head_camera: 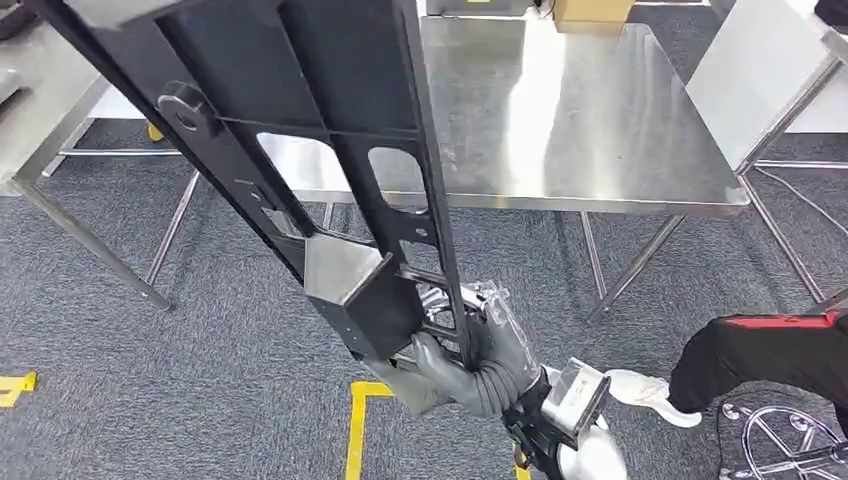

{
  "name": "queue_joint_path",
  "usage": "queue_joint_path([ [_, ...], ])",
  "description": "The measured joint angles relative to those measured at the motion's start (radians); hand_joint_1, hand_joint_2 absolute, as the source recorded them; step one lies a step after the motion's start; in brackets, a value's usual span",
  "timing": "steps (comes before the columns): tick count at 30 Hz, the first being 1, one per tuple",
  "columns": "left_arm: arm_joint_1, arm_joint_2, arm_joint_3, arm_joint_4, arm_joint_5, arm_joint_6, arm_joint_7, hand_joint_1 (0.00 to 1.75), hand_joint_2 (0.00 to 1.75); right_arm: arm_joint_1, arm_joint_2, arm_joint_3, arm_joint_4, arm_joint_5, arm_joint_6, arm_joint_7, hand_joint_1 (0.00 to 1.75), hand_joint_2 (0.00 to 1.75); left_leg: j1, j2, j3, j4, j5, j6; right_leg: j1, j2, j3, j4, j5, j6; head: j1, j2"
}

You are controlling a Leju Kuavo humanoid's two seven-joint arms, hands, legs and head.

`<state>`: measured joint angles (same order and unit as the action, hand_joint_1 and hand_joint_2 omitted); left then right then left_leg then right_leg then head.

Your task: Take the parts from the cabinet and place them on the table.

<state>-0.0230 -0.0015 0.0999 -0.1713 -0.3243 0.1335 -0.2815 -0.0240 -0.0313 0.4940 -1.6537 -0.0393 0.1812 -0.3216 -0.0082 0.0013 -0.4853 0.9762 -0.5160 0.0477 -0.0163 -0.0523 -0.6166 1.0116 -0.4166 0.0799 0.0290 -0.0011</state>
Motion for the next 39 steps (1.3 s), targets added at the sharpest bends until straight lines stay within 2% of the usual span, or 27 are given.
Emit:
queue_joint_path([
  [1,0.0,0.002,0.0,0.0,-0.001,0.0,0.0,0.0,1.75,-0.003,0.0,0.0,0.001,-0.001,0.0,0.0,1.75,1.75,-0.008,0.003,-0.001,0.007,-0.009,-0.008,0.009,0.005,0.014,-0.002,-0.008,-0.012,0.0,0.0],
  [2,0.0,0.002,0.0,0.0,-0.001,0.0,0.0,0.0,1.75,-0.002,0.001,0.0,0.0,-0.001,-0.001,0.0,1.75,1.75,-0.008,0.011,-0.002,0.006,-0.012,-0.01,0.005,0.026,0.008,-0.001,-0.006,-0.029,-0.003,0.0],
  [4,0.0,0.001,0.0,0.0,-0.001,0.0,0.0,0.0,1.75,-0.002,0.0,-0.001,0.001,-0.001,-0.002,0.001,1.75,1.75,-0.005,0.024,0.005,0.001,-0.015,-0.016,0.01,0.04,0.005,0.0,-0.011,-0.042,-0.003,0.0],
  [6,-0.003,0.0,-0.001,-0.001,-0.002,0.001,0.0,0.0,1.75,-0.003,0.002,-0.002,0.0,-0.001,-0.002,0.0,1.75,1.75,0.001,0.02,-0.002,0.02,-0.035,-0.03,-0.006,0.057,0.011,-0.006,-0.01,-0.055,-0.003,0.0],
  [8,-0.006,0.0,-0.001,-0.001,-0.002,0.001,0.0,0.0,1.75,-0.003,0.003,-0.001,0.0,-0.002,-0.002,0.0,1.75,1.75,0.007,0.005,-0.069,0.156,-0.103,-0.042,-0.007,0.067,0.015,-0.006,-0.013,-0.071,-0.005,0.0],
  [10,-0.005,0.0,-0.001,-0.001,-0.002,0.001,0.001,0.0,1.75,-0.001,0.002,-0.001,0.001,-0.002,-0.002,0.001,1.75,1.75,0.014,0.002,-0.163,0.316,-0.154,-0.051,-0.007,0.082,0.014,-0.005,-0.015,-0.073,-0.005,0.0],
  [11,-0.005,-0.001,-0.001,-0.001,-0.002,0.001,0.001,0.0,1.75,-0.001,0.002,-0.001,0.001,-0.002,-0.002,0.001,1.75,1.75,0.017,0.001,-0.186,0.337,-0.146,-0.053,-0.007,0.091,0.015,-0.005,-0.015,-0.073,-0.006,0.0],
  [12,-0.005,-0.002,-0.001,-0.001,-0.002,0.001,0.0,0.0,1.75,-0.001,0.002,-0.001,0.002,-0.002,-0.002,0.001,1.75,1.75,0.02,0.001,-0.186,0.314,-0.114,-0.053,-0.007,0.1,0.017,-0.005,-0.015,-0.073,-0.006,0.0],
  [14,-0.005,-0.002,-0.001,-0.001,-0.002,0.001,0.001,0.0,1.75,-0.001,0.002,-0.001,0.002,-0.003,-0.002,0.001,1.75,1.75,0.025,-0.011,-0.125,0.156,-0.006,-0.048,-0.008,0.124,0.022,-0.005,-0.015,-0.073,-0.006,0.0],
  [15,-0.005,-0.001,-0.001,-0.001,-0.002,0.001,0.0,0.0,1.75,-0.002,0.002,-0.001,0.002,-0.003,-0.002,0.0,1.75,1.75,0.028,-0.042,-0.088,0.068,0.038,-0.044,-0.009,0.134,0.024,-0.005,-0.017,-0.07,-0.005,0.0],
  [16,-0.005,-0.001,-0.001,0.0,-0.002,0.001,0.001,0.0,1.75,-0.003,0.002,-0.001,0.002,-0.003,-0.003,0.0,1.75,1.75,0.03,-0.084,-0.073,0.035,0.025,-0.039,-0.001,0.141,0.021,-0.003,-0.017,-0.064,-0.005,0.0],
  [18,-0.005,-0.002,-0.002,0.0,-0.002,0.001,0.001,0.0,1.75,-0.003,0.002,-0.001,0.003,-0.003,-0.003,0.0,1.75,1.75,0.021,-0.067,-0.072,0.031,0.023,-0.034,-0.006,0.159,0.014,-0.004,-0.015,-0.05,-0.005,0.0],
  [20,-0.009,-0.002,-0.002,-0.001,-0.002,0.001,0.001,0.0,1.75,-0.001,0.0,-0.001,0.003,-0.003,-0.004,0.0,1.75,1.75,0.015,-0.048,-0.063,0.024,0.029,-0.017,-0.01,0.18,0.009,-0.014,-0.008,-0.03,-0.005,0.0],
  [21,-0.011,-0.003,-0.001,-0.001,-0.003,0.001,0.001,0.0,1.75,0.0,0.0,0.0,0.003,-0.003,-0.004,0.0,1.75,1.75,0.024,-0.032,-0.054,0.011,0.04,-0.007,-0.008,0.153,0.003,0.002,-0.013,-0.029,-0.005,0.0],
  [22,-0.01,-0.003,-0.001,-0.001,-0.003,0.001,0.001,0.0,1.75,-0.004,-0.001,0.0,0.003,-0.003,-0.004,0.0,1.75,1.75,0.021,-0.024,-0.052,0.007,0.042,0.0,-0.002,0.106,-0.018,0.041,-0.038,-0.035,-0.002,0.0],
  [23,-0.009,-0.002,-0.001,-0.001,-0.003,0.001,0.001,0.0,1.75,-0.005,-0.002,0.001,0.003,-0.003,-0.004,0.0,1.75,1.75,0.019,-0.011,-0.051,0.007,0.042,0.005,-0.002,0.083,-0.051,0.111,-0.071,-0.042,0.001,0.0],
  [25,-0.007,-0.002,0.0,-0.001,-0.004,0.001,0.001,0.0,1.75,-0.003,-0.004,0.001,0.004,-0.003,-0.004,0.0,1.75,1.75,0.015,0.014,-0.052,0.008,0.04,0.008,-0.002,0.067,-0.128,0.267,-0.127,-0.048,0.001,0.0],
  [26,-0.007,-0.002,0.0,-0.001,-0.004,0.0,0.001,0.0,1.75,-0.001,-0.006,0.001,0.007,-0.003,-0.004,0.0,1.75,1.75,0.013,0.027,-0.052,0.008,0.039,0.008,-0.002,0.064,-0.15,0.312,-0.136,-0.042,0.001,0.0],
  [27,-0.008,-0.003,-0.001,-0.001,-0.004,0.0,0.001,0.0,1.75,-0.001,-0.008,0.001,0.008,-0.003,-0.004,0.0,1.75,1.75,0.012,0.039,-0.051,0.008,0.037,0.009,-0.002,0.062,-0.143,0.297,-0.124,-0.035,0.001,0.0],
  [29,-0.008,-0.005,-0.001,-0.001,-0.004,0.0,0.001,0.0,1.75,-0.001,-0.009,0.001,0.009,-0.003,-0.005,0.0,1.75,1.75,0.011,0.06,-0.044,0.008,0.032,0.006,-0.001,0.049,-0.059,0.145,-0.065,-0.018,0.001,0.0],
  [30,-0.009,-0.005,-0.001,-0.001,-0.004,0.0,0.001,0.0,1.75,-0.002,-0.009,0.001,0.009,-0.003,-0.005,0.0,1.75,1.75,0.011,0.069,-0.039,0.009,0.028,0.003,0.001,0.024,-0.007,0.05,-0.036,-0.015,0.001,0.0],
  [31,-0.009,-0.005,-0.001,-0.001,-0.004,0.0,0.001,0.0,1.75,-0.004,-0.009,0.001,0.009,-0.003,-0.005,0.0,1.75,1.75,0.003,0.076,-0.036,0.009,0.023,-0.004,0.009,-0.024,0.027,-0.014,-0.028,-0.026,0.002,0.0],
  [35,-0.012,-0.005,-0.001,-0.001,-0.004,0.0,0.001,0.0,1.75,-0.003,-0.009,0.0,0.009,-0.003,-0.005,-0.001,1.75,1.75,-0.001,0.111,-0.03,0.013,0.013,-0.018,0.011,0.023,0.024,-0.012,-0.018,-0.044,-0.001,0.0],
  [36,-0.014,-0.003,-0.001,-0.002,-0.004,0.0,0.001,0.0,1.75,-0.003,-0.008,0.0,0.008,-0.003,-0.005,-0.001,1.75,1.75,0.004,0.107,-0.034,0.018,0.004,-0.026,-0.009,0.035,0.029,-0.018,-0.013,-0.053,-0.001,0.0],
  [37,-0.014,-0.003,-0.001,-0.002,-0.004,0.0,0.001,0.0,1.75,-0.004,-0.007,0.0,0.009,-0.003,-0.005,-0.001,1.75,1.75,0.008,0.061,-0.043,0.044,-0.017,-0.033,-0.009,0.044,0.029,-0.018,-0.014,-0.055,-0.002,0.0],
  [38,-0.014,-0.005,-0.002,-0.002,-0.005,0.0,0.001,0.0,1.75,-0.005,-0.005,0.0,0.009,-0.003,-0.005,-0.001,1.75,1.75,0.012,0.022,-0.074,0.118,-0.061,-0.038,-0.012,0.052,0.029,-0.018,-0.013,-0.066,-0.004,0.0],
  [39,-0.012,-0.005,-0.002,-0.002,-0.005,0.0,0.001,0.0,1.75,-0.005,-0.004,0.0,0.009,-0.003,-0.005,-0.001,1.75,1.75,0.015,0.008,-0.11,0.194,-0.097,-0.042,-0.012,0.062,0.028,-0.018,-0.013,-0.066,-0.004,0.0],
])
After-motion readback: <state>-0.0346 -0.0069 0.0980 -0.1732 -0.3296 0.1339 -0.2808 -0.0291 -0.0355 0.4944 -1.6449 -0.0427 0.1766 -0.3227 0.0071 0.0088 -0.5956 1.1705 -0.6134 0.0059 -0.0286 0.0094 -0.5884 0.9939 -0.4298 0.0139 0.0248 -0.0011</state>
